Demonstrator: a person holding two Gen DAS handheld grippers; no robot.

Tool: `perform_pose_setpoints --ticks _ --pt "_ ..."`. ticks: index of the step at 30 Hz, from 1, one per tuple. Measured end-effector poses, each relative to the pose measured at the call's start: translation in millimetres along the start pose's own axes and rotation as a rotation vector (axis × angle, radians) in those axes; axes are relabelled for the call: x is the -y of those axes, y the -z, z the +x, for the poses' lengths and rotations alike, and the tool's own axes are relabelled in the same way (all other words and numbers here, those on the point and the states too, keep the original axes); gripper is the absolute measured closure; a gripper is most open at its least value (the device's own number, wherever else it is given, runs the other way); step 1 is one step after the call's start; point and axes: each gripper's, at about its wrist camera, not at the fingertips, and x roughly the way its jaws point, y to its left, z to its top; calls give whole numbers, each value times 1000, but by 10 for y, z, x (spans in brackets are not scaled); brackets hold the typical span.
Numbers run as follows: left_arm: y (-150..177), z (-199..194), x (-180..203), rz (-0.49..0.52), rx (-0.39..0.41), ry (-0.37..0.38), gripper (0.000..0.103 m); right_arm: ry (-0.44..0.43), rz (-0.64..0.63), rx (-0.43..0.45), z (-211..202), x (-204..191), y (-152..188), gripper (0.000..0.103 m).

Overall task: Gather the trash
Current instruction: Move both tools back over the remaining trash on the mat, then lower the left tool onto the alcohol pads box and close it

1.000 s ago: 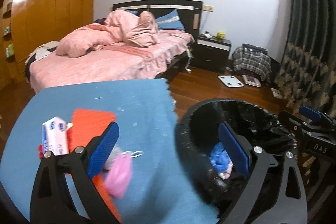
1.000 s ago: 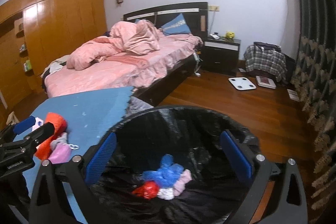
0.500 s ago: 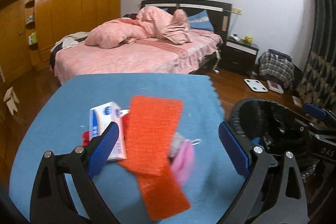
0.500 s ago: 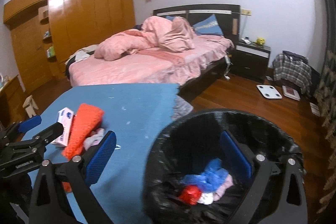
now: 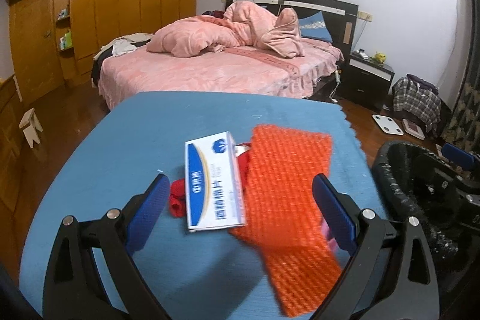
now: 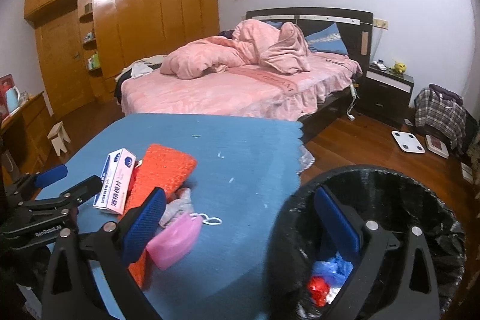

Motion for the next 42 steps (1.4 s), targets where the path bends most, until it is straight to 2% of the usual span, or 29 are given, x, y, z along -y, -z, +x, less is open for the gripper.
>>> perform_pose_setpoints --ticks 10,32,42 --pt "74 208 -188 -21 -40 -22 10 -12 -25 -20 160 -142 44 6" --pt "116 474 -224 -33 -83 -24 10 36 -7 -45 335 52 133 6" --pt "143 595 -349 -63 -105 -27 10 22 -31 -48 377 -50 135 6"
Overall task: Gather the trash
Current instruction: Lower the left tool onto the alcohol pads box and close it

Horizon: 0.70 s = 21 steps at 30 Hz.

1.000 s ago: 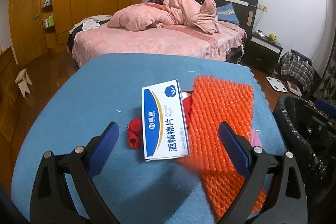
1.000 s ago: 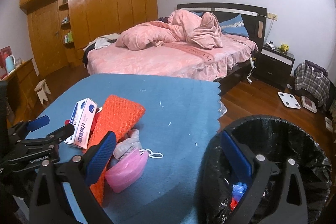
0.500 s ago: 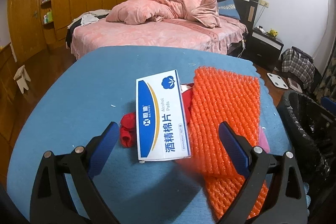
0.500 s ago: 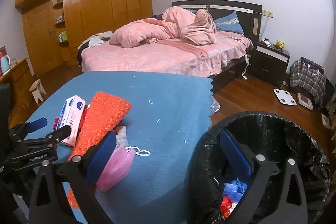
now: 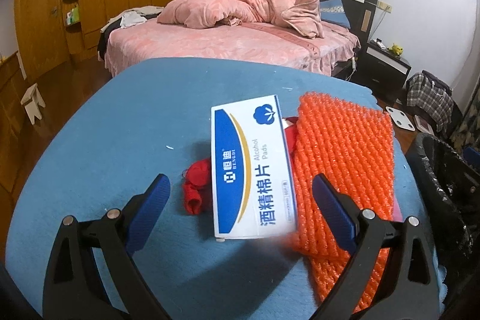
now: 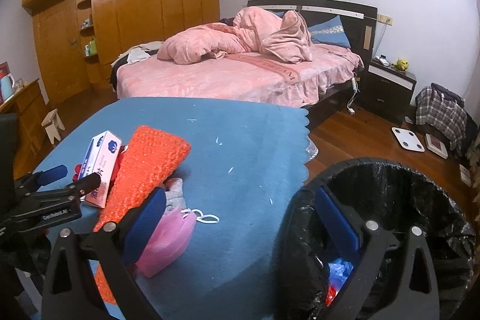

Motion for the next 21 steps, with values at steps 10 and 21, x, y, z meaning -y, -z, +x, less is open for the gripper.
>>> perform_pose_setpoints --ticks 10,21 --pt "-4 185 -35 -7 -34 22 13 -15 -9 4 90 -88 -51 6" --pt "32 282 -12 -26 -72 64 44 -22 -13 4 106 -137 -63 6"
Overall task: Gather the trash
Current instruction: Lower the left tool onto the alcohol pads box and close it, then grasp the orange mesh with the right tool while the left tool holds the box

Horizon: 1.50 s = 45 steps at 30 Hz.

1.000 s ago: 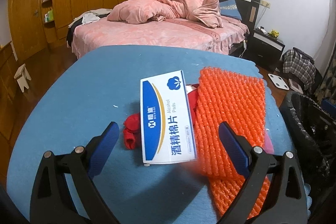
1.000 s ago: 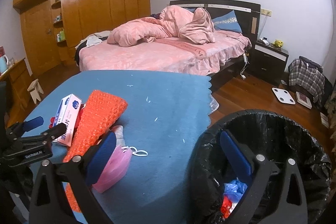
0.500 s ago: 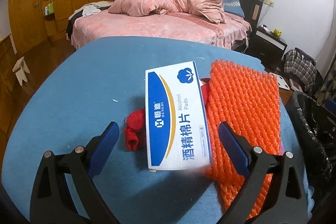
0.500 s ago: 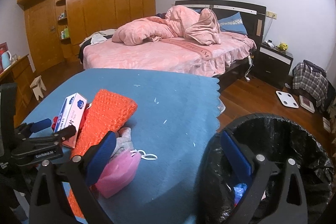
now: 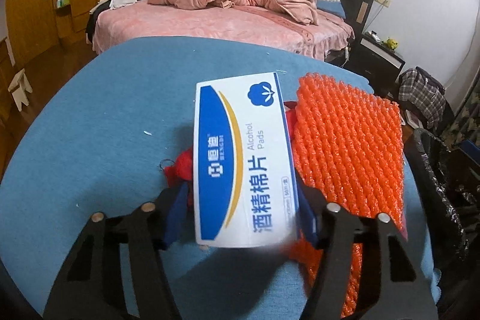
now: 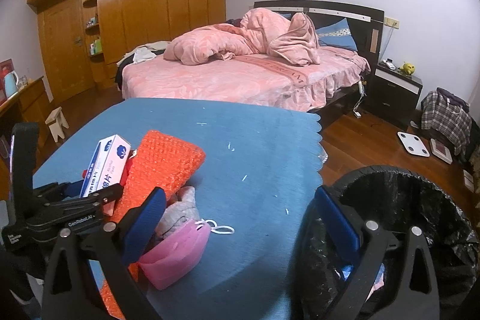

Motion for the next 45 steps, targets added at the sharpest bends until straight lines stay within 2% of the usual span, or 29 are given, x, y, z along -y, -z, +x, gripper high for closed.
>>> perform_pose_setpoints --ticks 8,17,29,34,36,38,40,44,45 --pt "-7 -237 -20 -17 54 -13 45 -20 -6 8 -5 -118 -43 6" --pt "12 -490 -101 11 87 -48 45 -62 4 1 13 -269 -52 6" --pt "47 -610 -280 1 98 -79 45 -108 -13 -75 241 -554 69 24" --pt "42 -635 -308 2 104 -76 45 -135 -8 -113 339 -642 94 28" --pt "42 -643 -312 2 105 -75 45 -143 -13 -117 352 -677 98 31" --pt "54 -652 -315 2 105 -76 45 -158 -23 -126 359 -707 101 42" --pt "60 -671 -310 4 107 -76 45 -169 -27 -135 358 -725 105 47" --pt "72 -699 -290 8 109 -76 45 -194 -26 -144 338 -739 100 73" --pt "68 -702 -280 10 109 -76 45 -204 -29 -145 324 -742 102 75"
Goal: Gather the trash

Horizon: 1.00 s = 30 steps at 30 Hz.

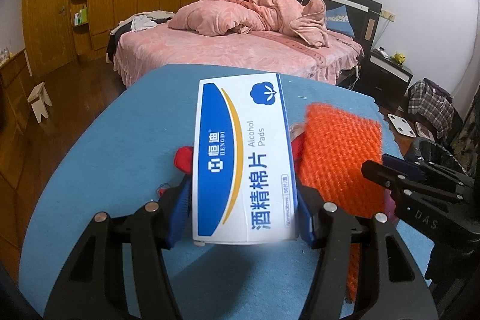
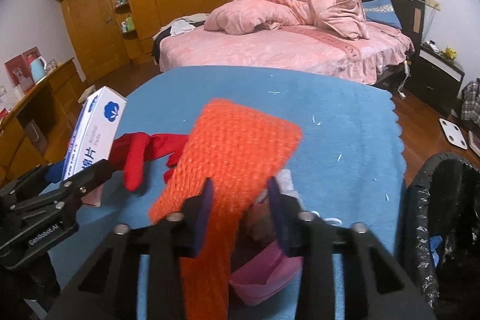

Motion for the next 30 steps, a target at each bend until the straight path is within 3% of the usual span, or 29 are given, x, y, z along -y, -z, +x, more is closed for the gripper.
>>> perform_pose_setpoints --ticks 2,7,30 --pt "-6 -18 12 2 2 1 45 -8 -7 0 -23 -9 -8 83" --pt "-12 -80 51 7 9 3 45 -31 -11 22 -129 -7 -41 91" --pt "-49 -495 272 24 63 38 45 -63 1 138 -846 178 -183 92"
